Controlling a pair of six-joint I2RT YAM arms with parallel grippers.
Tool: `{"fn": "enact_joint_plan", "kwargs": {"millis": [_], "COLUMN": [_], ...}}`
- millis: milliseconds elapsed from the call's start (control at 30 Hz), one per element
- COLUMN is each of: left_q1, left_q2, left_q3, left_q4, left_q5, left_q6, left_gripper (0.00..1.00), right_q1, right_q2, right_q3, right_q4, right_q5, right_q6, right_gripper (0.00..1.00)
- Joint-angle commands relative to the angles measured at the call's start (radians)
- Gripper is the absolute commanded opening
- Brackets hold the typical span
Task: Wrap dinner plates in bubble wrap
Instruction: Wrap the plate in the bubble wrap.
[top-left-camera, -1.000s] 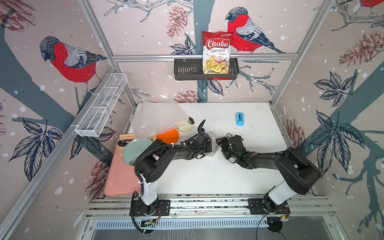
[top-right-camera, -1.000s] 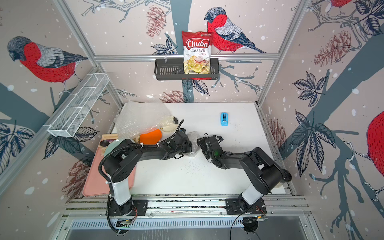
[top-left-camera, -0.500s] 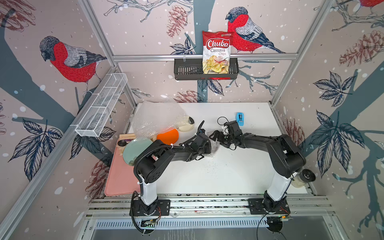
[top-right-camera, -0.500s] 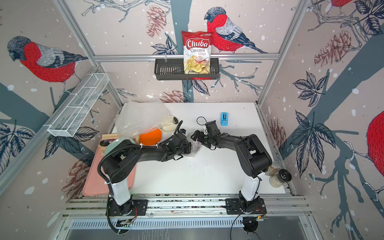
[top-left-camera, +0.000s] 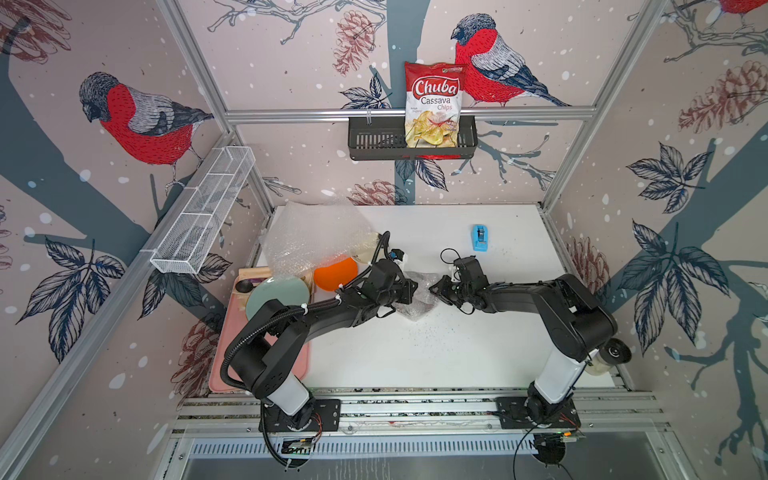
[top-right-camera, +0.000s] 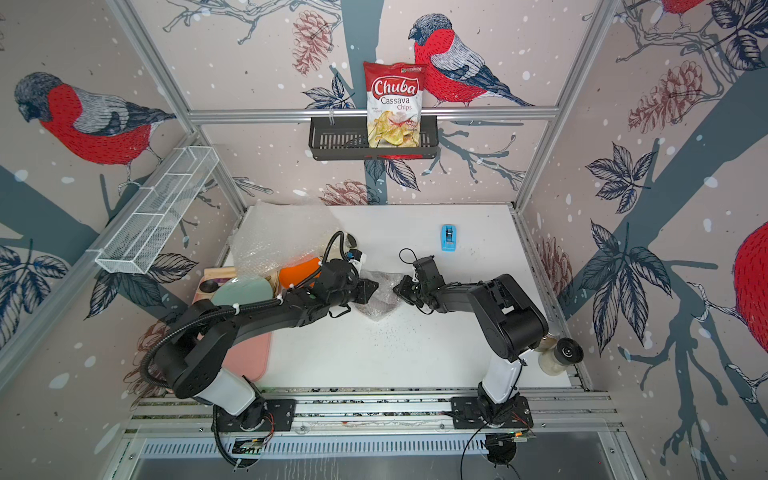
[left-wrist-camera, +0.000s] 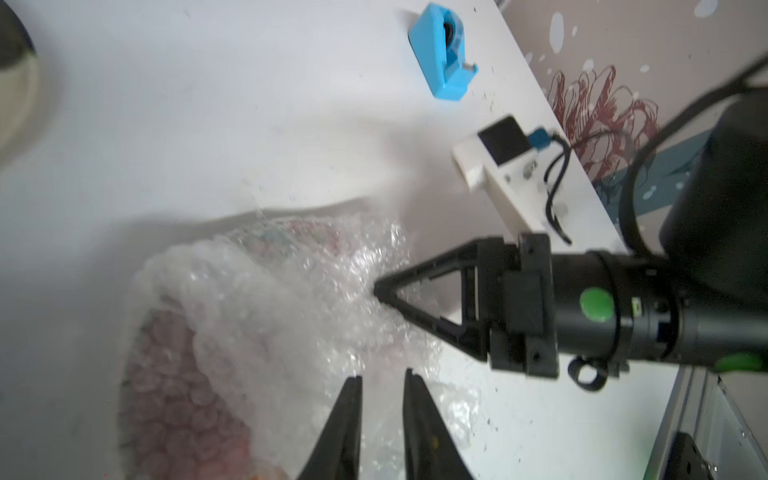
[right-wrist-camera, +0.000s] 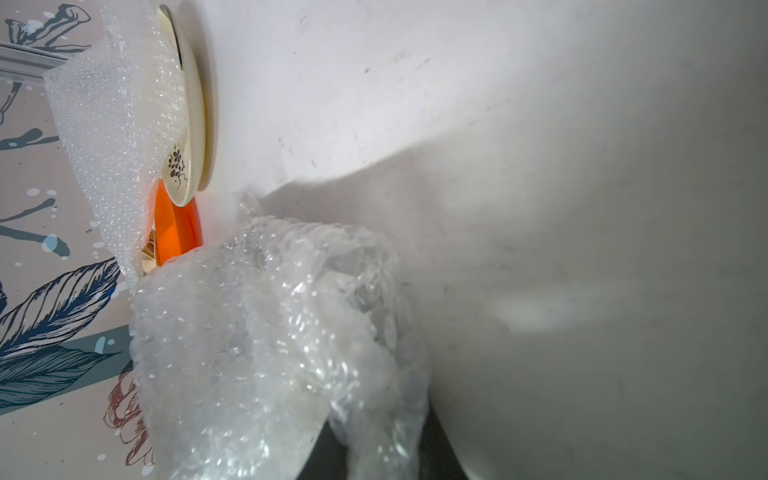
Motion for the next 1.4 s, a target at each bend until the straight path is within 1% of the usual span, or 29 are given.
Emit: {"fn": "enact_joint_plan", "kwargs": {"millis": [0, 67, 133, 233, 300, 367, 467, 633, 667, 700, 733, 767, 833, 867, 900, 933, 967, 1000, 1067, 1133, 1233, 1300, 1367], "left_q1": [-0.015, -0.047, -0.074, -0.097, -0.102, -0.103, -0.099, -0.057, -0.053, -0.049, -0.044, -0.04, -0.037, -0.037, -0.036, -0.035, -0.036, -0.034, -0.028, -0.028, -0.026, -0.026, -0.026], "left_q2": [0.075, 0.146, 0.202, 0.253, 0.254, 0.23, 0.213, 0.251, 0.247, 0.243, 0.238, 0.236, 0.245, 0.255, 0.262, 0.267, 0.268, 0.267, 0.262, 0.262, 0.269, 0.27, 0.271], "left_q3": [0.136, 0.24, 0.315, 0.352, 0.314, 0.239, 0.135, 0.068, 0.055, 0.043, 0.03, 0.019, 0.013, 0.016, 0.022, 0.023, 0.022, 0.022, 0.019, 0.019, 0.025, 0.025, 0.023], "left_q4": [-0.142, -0.222, -0.297, -0.369, -0.378, -0.357, -0.326, -0.278, -0.259, -0.241, -0.218, -0.194, -0.167, -0.167, -0.168, -0.17, -0.17, -0.168, -0.157, -0.145, -0.143, -0.144, -0.144], "left_q5": [-0.001, -0.03, -0.064, -0.068, -0.067, -0.065, -0.131, -0.131, -0.132, -0.127, -0.118, -0.103, -0.079, -0.071, -0.069, -0.072, -0.076, -0.077, -0.076, -0.072, -0.081, -0.085, -0.083], "left_q6": [0.011, 0.03, 0.041, 0.031, 0.004, -0.029, -0.072, -0.105, -0.117, -0.126, -0.139, -0.148, -0.165, -0.171, -0.178, -0.189, -0.201, -0.208, -0.228, -0.235, -0.232, -0.225, -0.221], "left_gripper": [0.22, 0.22, 0.23, 0.22, 0.2, 0.18, 0.18, 0.11, 0.1, 0.09, 0.08, 0.07, 0.03, 0.0, 0.0, 0.0, 0.0, 0.0, 0.0, 0.0, 0.0, 0.0, 0.0], "right_q1": [0.014, 0.02, 0.021, 0.022, 0.021, 0.021, 0.021, 0.015, 0.013, 0.01, 0.001, -0.011, -0.033, -0.044, -0.054, -0.072, -0.097, -0.13, -0.223, -0.312, -0.42, -0.48, -0.53], "right_q2": [-0.006, -0.007, -0.009, -0.015, -0.021, -0.031, -0.042, -0.054, -0.055, -0.057, -0.058, -0.064, -0.106, -0.139, -0.175, -0.212, -0.246, -0.265, -0.278, -0.246, -0.164, -0.087, -0.042], "right_q3": [-0.012, -0.018, -0.03, -0.054, -0.068, -0.083, -0.102, -0.112, -0.116, -0.121, -0.124, -0.119, -0.092, -0.072, -0.056, -0.037, -0.018, -0.001, 0.043, 0.109, 0.237, 0.315, 0.342], "right_q4": [-0.123, -0.108, -0.093, -0.07, -0.064, -0.062, -0.047, -0.037, -0.023, 0.003, 0.039, 0.056, 0.029, -0.032, -0.083, -0.135, -0.182, -0.213, -0.275, -0.362, -0.481, -0.55, -0.544], "right_q5": [0.13, 0.145, 0.155, 0.169, 0.182, 0.199, 0.216, 0.226, 0.22, 0.204, 0.176, 0.139, 0.116, 0.15, 0.194, 0.241, 0.263, 0.262, 0.201, 0.166, 0.131, 0.049, -0.031], "right_q6": [0.055, 0.078, 0.102, 0.14, 0.158, 0.175, 0.195, 0.201, 0.197, 0.19, 0.174, 0.147, 0.076, 0.029, -0.013, -0.061, -0.114, -0.154, -0.254, -0.338, -0.46, -0.505, -0.485], "right_gripper": [0.21, 0.21, 0.21, 0.2, 0.18, 0.18, 0.17, 0.17, 0.18, 0.2, 0.27, 0.37, 0.53, 0.63, 0.7, 0.76, 0.8, 0.82, 0.82, 0.82, 0.79, 0.77, 0.76]}}
